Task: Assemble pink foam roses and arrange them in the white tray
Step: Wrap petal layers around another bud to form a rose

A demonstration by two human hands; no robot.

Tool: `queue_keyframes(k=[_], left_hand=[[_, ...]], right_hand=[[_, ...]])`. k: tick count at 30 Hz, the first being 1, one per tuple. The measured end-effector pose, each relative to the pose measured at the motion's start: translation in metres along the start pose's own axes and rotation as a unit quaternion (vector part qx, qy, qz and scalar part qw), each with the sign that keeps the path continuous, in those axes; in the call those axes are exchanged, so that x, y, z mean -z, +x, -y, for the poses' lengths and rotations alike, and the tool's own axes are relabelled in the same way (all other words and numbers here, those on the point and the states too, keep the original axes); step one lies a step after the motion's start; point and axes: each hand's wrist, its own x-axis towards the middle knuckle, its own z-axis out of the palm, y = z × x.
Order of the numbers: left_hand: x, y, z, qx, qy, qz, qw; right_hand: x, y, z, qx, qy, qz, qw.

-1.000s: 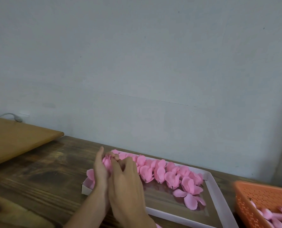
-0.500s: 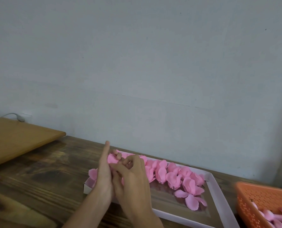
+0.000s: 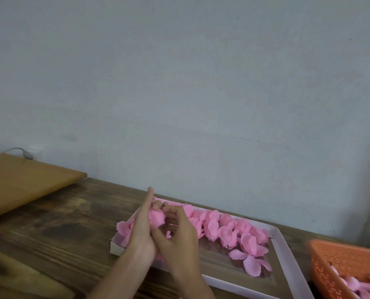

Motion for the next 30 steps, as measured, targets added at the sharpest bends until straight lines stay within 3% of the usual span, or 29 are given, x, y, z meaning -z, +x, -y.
queue_keyframes(k=[5,8,14,17,19,21,24,27,30], left_hand=[[-0.002,-0.006,0.005,0.027,-0.024,0.075,0.997],[0.001,-0.006,-0.002,-0.031,0.073,0.15,0.986],[0.003,-0.005,-0.012,-0.098,0.205,0.127,0.966],[0.002,-0.005,-0.011,-0.105,0.193,0.102,0.97],[0.0,-0.004,-0.006,-0.121,0.187,0.081,0.972],[0.0,-0.003,0.0,-0.17,0.22,0.018,0.96],[0.002,0.001,0.001,-0.289,0.339,-0.088,0.891],[0.003,-0.001,0.001,-0.348,0.431,-0.07,0.829],[0.005,-0.001,0.005,-0.343,0.442,-0.029,0.828]], right_hand=[[0.009,0.006,0.002,-0.059,0.073,-0.003,0.996],[0.021,0.016,0.009,-0.124,0.165,0.053,0.977],[0.016,0.018,0.011,-0.236,0.321,0.13,0.908],[0.022,0.019,0.013,-0.249,0.286,0.156,0.912],[0.032,0.021,0.011,-0.216,0.15,0.173,0.949],[0.041,0.024,0.011,-0.138,0.034,0.117,0.983],[0.054,0.027,0.012,0.069,-0.101,-0.03,0.992],[0.058,0.028,0.013,0.178,-0.17,0.045,0.968],[0.054,0.026,0.011,0.199,-0.218,0.098,0.95]])
